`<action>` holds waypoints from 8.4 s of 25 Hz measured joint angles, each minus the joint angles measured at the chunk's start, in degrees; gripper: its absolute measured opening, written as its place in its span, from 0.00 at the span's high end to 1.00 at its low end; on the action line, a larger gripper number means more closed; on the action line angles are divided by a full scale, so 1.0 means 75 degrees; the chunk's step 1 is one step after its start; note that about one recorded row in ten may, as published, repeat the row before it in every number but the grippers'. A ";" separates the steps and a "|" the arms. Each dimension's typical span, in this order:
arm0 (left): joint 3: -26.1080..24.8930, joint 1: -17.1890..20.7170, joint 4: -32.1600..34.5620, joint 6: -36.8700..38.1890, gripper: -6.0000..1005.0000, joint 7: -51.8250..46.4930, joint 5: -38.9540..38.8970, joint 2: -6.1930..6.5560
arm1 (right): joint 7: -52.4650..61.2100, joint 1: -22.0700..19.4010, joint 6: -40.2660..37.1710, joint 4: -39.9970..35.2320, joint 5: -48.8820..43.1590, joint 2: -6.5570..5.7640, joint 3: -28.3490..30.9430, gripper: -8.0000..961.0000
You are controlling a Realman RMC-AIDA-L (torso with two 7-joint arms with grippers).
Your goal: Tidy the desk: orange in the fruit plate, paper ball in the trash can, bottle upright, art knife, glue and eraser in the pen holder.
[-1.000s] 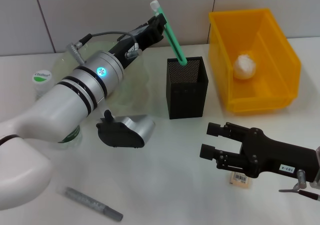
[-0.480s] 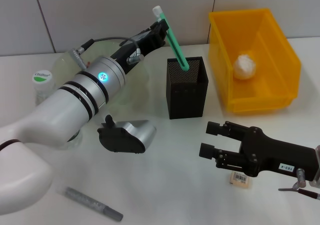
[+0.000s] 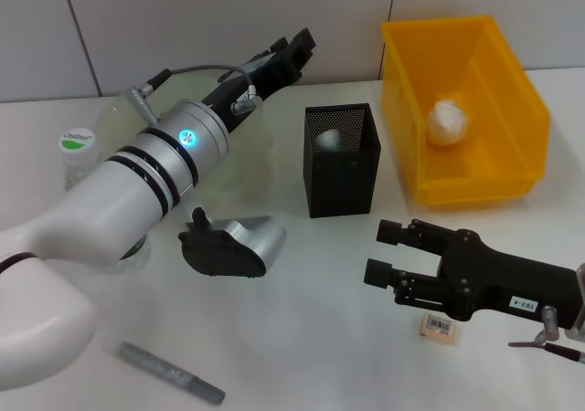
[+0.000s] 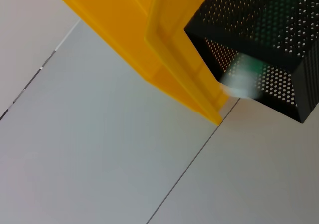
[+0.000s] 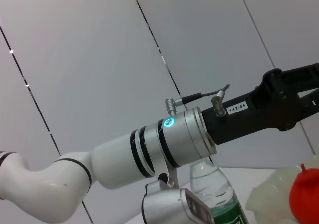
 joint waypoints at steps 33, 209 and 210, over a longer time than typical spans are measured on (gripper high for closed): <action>-0.0155 0.0422 0.2064 0.0022 0.20 -0.1749 -0.2934 0.0000 | 0.0003 0.0141 -0.0059 -0.0001 0.0017 0.0000 0.0001 0.21; -0.9541 0.3297 0.1753 1.7423 0.22 -0.2918 -0.8859 0.0094 | 1.0673 0.3594 -0.0487 0.5219 -0.8854 0.0015 -0.5096 0.21; -0.9541 0.3297 0.1753 1.7423 0.22 -0.2918 -0.8859 0.0094 | 1.0681 0.3594 -0.0462 0.5181 -0.8855 0.0015 -0.5111 0.21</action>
